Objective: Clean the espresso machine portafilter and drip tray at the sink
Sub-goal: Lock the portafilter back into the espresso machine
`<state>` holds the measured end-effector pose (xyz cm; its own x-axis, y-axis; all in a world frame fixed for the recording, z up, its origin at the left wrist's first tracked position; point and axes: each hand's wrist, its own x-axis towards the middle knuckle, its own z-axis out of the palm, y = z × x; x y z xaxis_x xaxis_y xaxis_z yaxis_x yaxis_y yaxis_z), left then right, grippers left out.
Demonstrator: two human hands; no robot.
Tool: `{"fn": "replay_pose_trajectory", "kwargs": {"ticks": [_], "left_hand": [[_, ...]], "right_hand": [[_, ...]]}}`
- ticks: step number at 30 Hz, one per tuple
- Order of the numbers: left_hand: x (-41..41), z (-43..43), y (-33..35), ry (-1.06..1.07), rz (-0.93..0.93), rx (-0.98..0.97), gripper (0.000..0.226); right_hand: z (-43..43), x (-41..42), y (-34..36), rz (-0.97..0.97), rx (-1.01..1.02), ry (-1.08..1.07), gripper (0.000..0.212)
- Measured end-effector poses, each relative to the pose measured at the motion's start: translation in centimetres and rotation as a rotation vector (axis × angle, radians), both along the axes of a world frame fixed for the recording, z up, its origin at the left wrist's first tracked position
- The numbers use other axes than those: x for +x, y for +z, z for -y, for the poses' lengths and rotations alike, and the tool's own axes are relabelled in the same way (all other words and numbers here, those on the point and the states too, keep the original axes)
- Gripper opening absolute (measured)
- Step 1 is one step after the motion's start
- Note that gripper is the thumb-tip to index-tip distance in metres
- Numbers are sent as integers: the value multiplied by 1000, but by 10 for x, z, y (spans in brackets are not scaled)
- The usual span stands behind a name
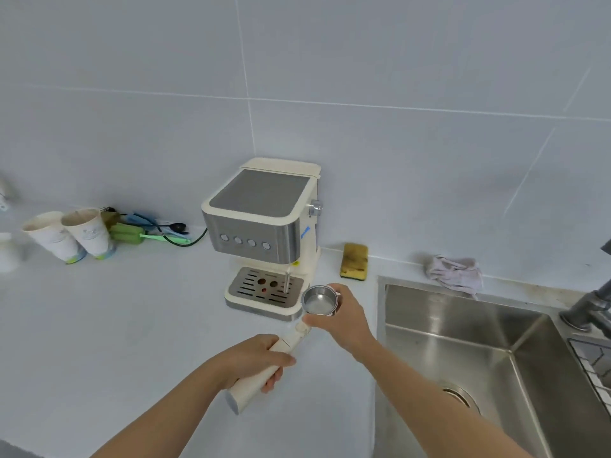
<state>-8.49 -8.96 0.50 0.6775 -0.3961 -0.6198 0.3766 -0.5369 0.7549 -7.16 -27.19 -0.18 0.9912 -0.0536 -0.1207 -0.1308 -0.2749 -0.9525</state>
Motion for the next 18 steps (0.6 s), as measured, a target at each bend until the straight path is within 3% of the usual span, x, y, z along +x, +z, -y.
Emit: {"fn": "replay_pose_trajectory", "kwargs": {"ticks": [5, 8, 11, 18], "left_hand": [[26, -77, 0, -192, 174, 281, 12], [37, -108, -6, -247, 349, 515, 15], [44, -126, -11, -263, 543, 719, 16], [58, -144, -15, -320, 801, 958, 29]], "right_hand": [[-81, 8, -4, -58, 18, -133, 62], [-118, 12, -5, -77, 27, -199, 58], [-140, 16, -7, -77, 34, -234, 68], [-153, 39, -9, -103, 51, -176, 66]]}}
